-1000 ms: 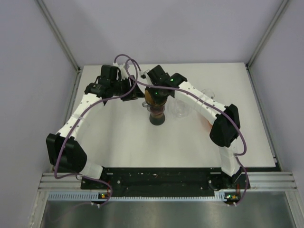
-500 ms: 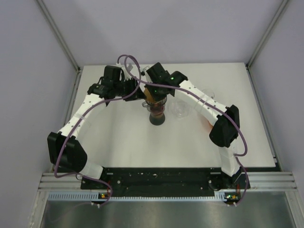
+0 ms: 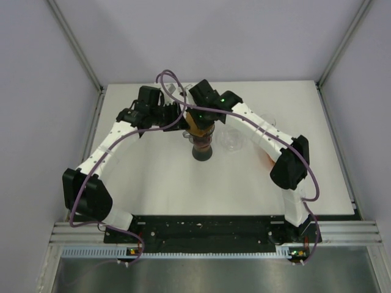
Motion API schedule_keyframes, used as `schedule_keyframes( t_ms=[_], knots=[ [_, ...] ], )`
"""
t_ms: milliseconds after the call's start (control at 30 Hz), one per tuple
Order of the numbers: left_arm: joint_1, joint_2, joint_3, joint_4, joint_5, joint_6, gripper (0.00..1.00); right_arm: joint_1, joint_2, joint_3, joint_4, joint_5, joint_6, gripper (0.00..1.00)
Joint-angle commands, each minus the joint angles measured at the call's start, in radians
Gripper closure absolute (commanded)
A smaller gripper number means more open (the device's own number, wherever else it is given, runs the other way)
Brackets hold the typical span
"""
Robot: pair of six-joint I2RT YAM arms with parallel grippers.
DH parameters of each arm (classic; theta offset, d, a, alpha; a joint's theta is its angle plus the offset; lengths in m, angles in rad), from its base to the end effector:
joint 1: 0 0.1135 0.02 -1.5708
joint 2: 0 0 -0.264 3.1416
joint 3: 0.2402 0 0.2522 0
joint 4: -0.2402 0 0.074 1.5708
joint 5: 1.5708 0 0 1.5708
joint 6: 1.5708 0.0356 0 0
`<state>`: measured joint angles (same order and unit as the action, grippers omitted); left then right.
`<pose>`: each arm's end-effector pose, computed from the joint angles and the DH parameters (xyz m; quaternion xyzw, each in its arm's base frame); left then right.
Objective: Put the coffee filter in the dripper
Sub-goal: Place the coffee filter in the coffee dripper.
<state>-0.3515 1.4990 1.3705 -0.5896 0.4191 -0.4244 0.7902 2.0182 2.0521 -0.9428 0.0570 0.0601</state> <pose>0.3066 -0.1279 0.3348 0.0535 0.8931 -0.3283 0.3028 0.3141 0.3143 0.3334 -0.3288 0.8864 0.1094 0.3070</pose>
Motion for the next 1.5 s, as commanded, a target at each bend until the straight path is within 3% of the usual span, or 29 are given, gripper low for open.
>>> schedule_keyframes(
  t_ms=[0, 233, 500, 600, 767, 867, 1133, 1467],
  knots=[
    [-0.009, 0.010, -0.007, 0.040, -0.022, 0.036, 0.57, 0.000, -0.105, 0.049, 0.041, -0.040, -0.013, 1.00],
    [-0.010, 0.012, -0.005, 0.040, -0.022, 0.038, 0.57, -0.029, -0.151, -0.012, 0.058, -0.051, 0.017, 1.00],
    [-0.015, 0.007, 0.007, 0.042, -0.016, 0.038, 0.55, -0.031, -0.219, -0.026, 0.070, -0.060, 0.026, 0.87],
    [-0.015, 0.006, 0.016, 0.043, -0.011, 0.039, 0.55, -0.031, -0.257, -0.053, 0.078, -0.005, 0.037, 0.79],
    [-0.020, 0.007, 0.019, 0.045, -0.008, 0.045, 0.53, -0.034, -0.323, -0.159, 0.125, 0.148, 0.064, 0.57],
    [-0.021, 0.012, 0.018, 0.043, -0.006, 0.045, 0.53, -0.045, -0.335, -0.210, 0.148, 0.155, 0.075, 0.49],
    [-0.021, 0.026, 0.016, 0.048, -0.016, 0.046, 0.52, -0.089, -0.300, -0.322, 0.229, 0.096, 0.086, 0.47],
    [-0.021, 0.035, 0.025, 0.047, -0.022, 0.064, 0.51, -0.095, -0.282, -0.334, 0.243, 0.063, 0.083, 0.47]
  ],
)
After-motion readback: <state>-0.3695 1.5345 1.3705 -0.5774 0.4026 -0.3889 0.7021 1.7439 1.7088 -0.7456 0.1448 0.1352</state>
